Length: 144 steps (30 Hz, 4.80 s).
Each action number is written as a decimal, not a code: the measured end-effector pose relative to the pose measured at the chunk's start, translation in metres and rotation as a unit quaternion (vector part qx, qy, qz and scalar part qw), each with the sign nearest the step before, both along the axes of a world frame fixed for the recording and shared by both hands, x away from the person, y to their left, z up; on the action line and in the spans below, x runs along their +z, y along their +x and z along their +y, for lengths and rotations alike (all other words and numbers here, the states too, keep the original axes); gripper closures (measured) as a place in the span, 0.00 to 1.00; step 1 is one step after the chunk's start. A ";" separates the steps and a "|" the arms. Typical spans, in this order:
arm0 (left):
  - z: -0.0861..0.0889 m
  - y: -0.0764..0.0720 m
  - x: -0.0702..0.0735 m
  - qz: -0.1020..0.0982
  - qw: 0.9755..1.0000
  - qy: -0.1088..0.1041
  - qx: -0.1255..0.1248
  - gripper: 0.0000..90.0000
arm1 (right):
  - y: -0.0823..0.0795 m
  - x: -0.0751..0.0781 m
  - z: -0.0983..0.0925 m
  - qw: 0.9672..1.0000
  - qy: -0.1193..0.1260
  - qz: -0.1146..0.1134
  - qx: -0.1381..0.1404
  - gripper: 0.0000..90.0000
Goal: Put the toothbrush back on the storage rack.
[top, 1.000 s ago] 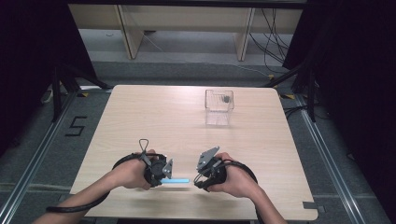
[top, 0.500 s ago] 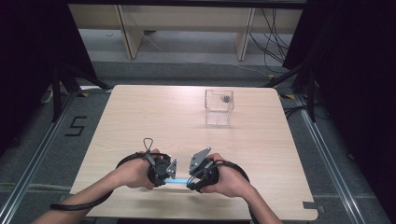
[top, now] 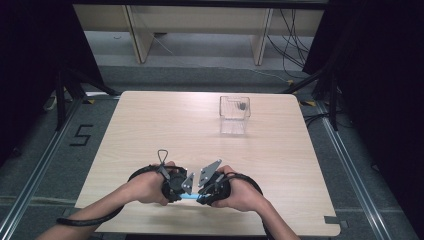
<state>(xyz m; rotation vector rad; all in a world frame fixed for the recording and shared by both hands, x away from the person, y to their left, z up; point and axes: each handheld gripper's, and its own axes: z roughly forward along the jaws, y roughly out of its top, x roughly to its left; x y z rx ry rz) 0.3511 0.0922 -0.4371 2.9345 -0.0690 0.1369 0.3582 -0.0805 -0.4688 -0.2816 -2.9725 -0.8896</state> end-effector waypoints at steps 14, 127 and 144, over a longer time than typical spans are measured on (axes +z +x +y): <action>-0.001 -0.005 -0.001 0.006 1.000 -0.028 -0.003 0.83 | -0.005 -0.005 0.001 1.000 -0.007 0.014 0.025 0.87; 0.026 0.055 -0.005 0.087 0.752 -0.558 0.339 0.62 | -0.001 0.013 -0.046 0.928 0.224 -0.171 -0.242 0.87; 0.016 0.046 0.008 0.085 0.756 -0.583 0.285 0.90 | 0.001 0.003 -0.030 0.937 0.200 -0.160 -0.237 0.85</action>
